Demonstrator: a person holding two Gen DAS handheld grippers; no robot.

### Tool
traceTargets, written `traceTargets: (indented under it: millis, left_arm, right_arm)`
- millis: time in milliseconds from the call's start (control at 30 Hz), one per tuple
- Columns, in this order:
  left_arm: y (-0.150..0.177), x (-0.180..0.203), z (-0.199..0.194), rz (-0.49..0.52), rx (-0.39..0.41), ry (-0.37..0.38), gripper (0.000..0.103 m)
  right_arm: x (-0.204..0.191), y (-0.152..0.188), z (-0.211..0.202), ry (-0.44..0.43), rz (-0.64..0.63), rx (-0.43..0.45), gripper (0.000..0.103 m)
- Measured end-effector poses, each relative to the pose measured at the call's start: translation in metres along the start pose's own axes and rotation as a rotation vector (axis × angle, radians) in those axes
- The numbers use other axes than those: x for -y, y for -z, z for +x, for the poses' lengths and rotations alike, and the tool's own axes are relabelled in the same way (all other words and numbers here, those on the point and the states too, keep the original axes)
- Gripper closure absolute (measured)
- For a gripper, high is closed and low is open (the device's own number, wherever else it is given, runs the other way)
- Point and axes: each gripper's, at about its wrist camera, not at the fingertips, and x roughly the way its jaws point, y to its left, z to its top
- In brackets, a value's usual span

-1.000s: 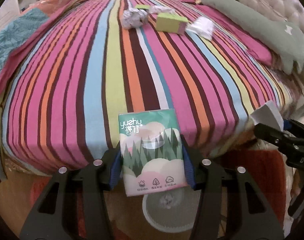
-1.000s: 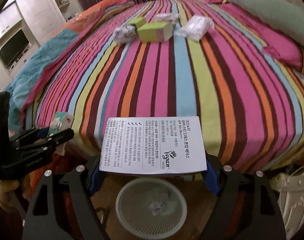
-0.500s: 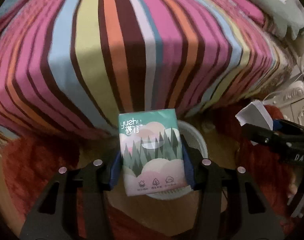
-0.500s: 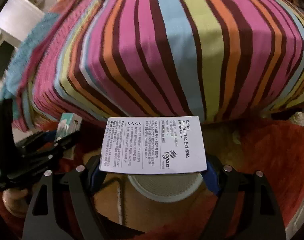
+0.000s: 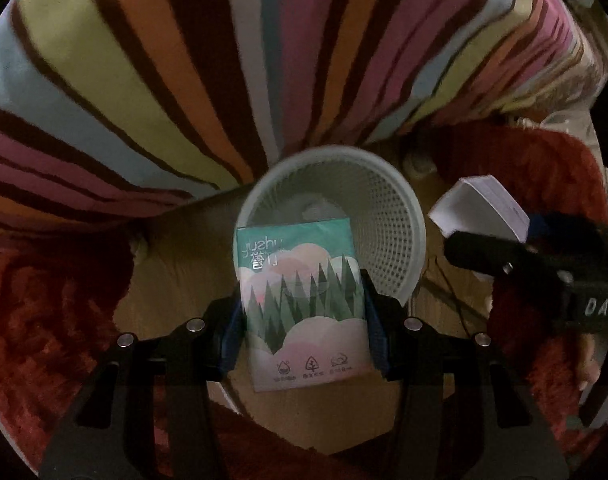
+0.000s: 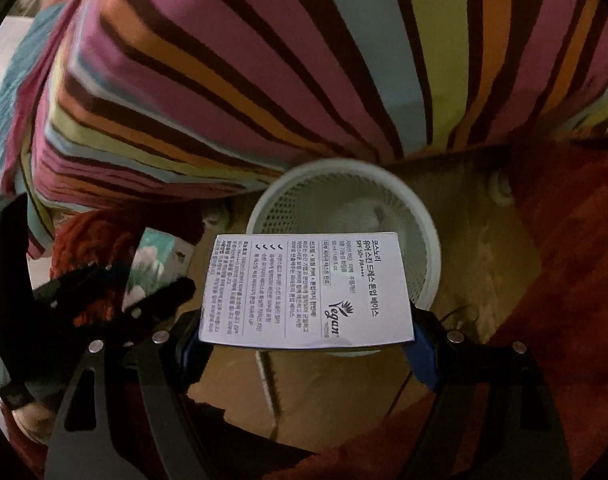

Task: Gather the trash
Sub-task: 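Carry the tissue pack and leaflet down over the white mesh wastebasket, then open both tools to drop the tissue pack and leaflet into the wastebasket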

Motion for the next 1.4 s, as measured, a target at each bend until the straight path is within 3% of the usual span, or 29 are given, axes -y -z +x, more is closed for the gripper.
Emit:
traceTargets:
  millis: [433, 600, 933, 1267, 1367, 1400]
  left_arm:
    - [-0.02, 0.012, 0.059, 0.024, -0.174, -0.014, 0.052]
    - [-0.027, 0.011, 0.08, 0.012, -0.22, -0.036, 0.052]
    - [-0.028, 0.012, 0.114, -0.032, -0.316, 0.002, 0.052]
    - [-0.026, 0.003, 0.135, -0.072, -0.362, 0.012, 0.051]
    - [-0.027, 0.002, 0.139, -0.079, -0.371, 0.034, 0.042]
    - [-0.027, 0.001, 0.14, -0.084, -0.372, 0.036, 0.029]
  right_arm:
    - [0.034, -0.015, 0.057, -0.042, 0.252, -0.124, 0.027]
    - [0.037, -0.018, 0.072, -0.014, 0.267, -0.16, 0.027]
    - [0.043, -0.025, 0.098, 0.051, 0.295, -0.203, 0.027]
    - [0.05, -0.03, 0.111, 0.039, 0.343, -0.234, 0.027]
    - [0.055, -0.031, 0.114, 0.006, 0.36, -0.247, 0.026]
    - [0.056, -0.03, 0.116, 0.003, 0.364, -0.249, 0.025]
